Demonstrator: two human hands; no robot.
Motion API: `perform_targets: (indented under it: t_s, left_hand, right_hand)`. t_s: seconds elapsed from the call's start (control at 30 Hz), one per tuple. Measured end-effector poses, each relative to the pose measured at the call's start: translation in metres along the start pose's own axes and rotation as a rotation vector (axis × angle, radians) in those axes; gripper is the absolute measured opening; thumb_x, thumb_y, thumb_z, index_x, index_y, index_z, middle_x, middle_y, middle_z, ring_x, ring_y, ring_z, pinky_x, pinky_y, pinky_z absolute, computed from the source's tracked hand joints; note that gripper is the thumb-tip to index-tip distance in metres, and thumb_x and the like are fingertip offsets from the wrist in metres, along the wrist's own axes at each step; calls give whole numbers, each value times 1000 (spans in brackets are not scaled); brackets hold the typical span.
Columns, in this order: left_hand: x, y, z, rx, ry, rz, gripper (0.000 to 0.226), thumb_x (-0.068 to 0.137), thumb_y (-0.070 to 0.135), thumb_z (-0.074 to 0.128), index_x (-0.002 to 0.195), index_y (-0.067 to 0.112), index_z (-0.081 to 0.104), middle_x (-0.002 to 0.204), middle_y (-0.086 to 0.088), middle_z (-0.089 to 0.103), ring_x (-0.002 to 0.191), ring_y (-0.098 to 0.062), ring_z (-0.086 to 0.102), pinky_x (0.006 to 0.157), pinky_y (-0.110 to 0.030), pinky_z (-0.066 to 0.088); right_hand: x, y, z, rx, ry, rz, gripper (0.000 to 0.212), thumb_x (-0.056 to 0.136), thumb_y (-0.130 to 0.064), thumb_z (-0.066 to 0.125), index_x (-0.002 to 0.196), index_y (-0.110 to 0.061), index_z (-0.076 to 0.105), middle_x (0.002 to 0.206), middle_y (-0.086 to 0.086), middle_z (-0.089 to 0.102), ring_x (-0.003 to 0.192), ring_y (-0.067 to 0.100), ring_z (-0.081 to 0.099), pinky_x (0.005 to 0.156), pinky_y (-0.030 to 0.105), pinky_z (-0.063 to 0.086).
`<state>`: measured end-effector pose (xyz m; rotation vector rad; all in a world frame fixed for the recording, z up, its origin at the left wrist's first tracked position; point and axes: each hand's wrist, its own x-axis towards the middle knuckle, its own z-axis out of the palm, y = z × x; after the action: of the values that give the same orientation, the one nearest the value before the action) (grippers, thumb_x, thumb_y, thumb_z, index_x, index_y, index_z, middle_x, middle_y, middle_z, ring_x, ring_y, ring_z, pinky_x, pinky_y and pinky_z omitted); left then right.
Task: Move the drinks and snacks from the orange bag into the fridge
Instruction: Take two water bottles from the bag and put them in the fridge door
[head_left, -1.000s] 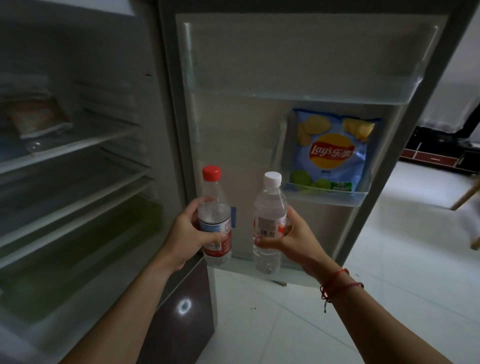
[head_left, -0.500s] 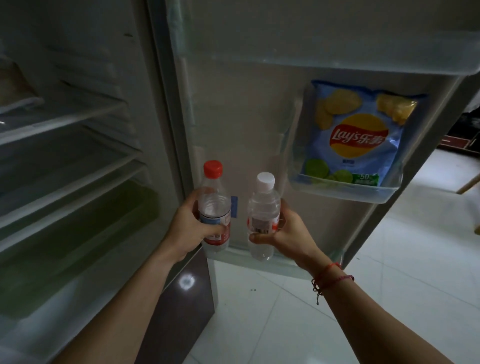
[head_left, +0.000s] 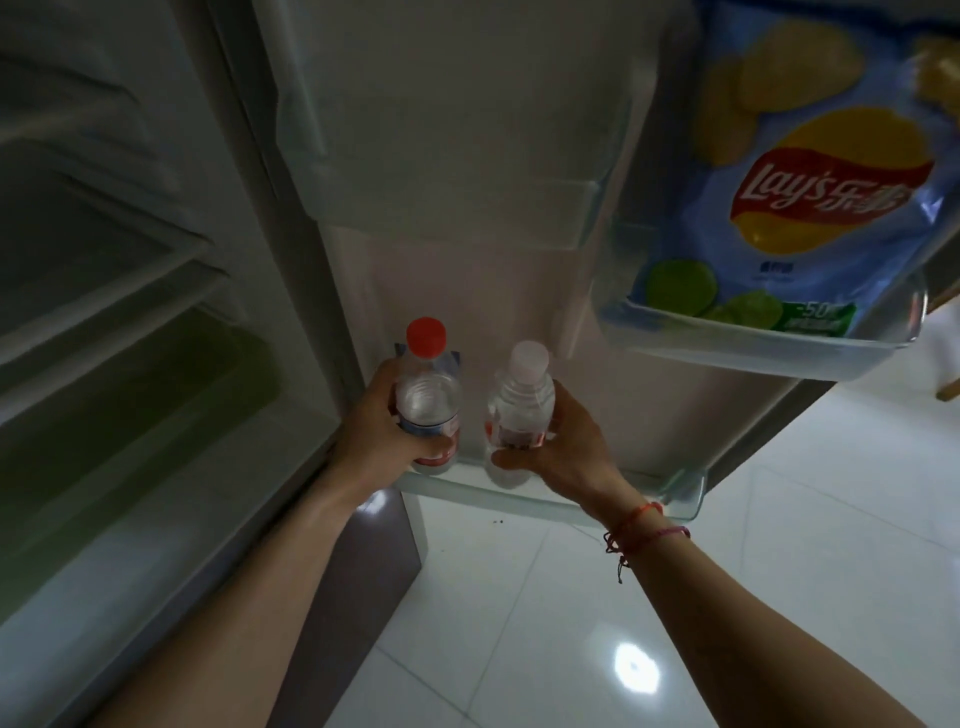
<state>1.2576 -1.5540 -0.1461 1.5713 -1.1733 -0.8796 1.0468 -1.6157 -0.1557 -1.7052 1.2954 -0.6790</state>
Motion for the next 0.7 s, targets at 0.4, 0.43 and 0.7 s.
perform_targets:
  t_s: [0.4,0.43,0.7]
  left_hand:
    - [17,-31,38,15,-53,-56,86,55,-1,91,115,45,51,112,13,66,106,-7,63,90,-32,51]
    - [18,-31,43,20,-59,-60,86,55,0,91,115,46,51,111,16,66,104,-3,62,89,-30,50]
    - [21,-24,93,50,-144,-48,82,51,13,93,115,41,51,110,12,68,106,-15,64,94,-47,53]
  right_hand:
    - [7,43,-10,41,53,71,81,42,-34,90,118,-33,61,109,-7,75,100,17,72,92,49,58]
    - [5,45,-14,34,58,77,82,41,-36,89,118,-33,61,108,-8,75,100,17,72,92,48,58]
    - [-11,65,-57,-15,116,131,81,42,-37,91,116,-37,56,109,-10,73,101,16,70,94,47,57]
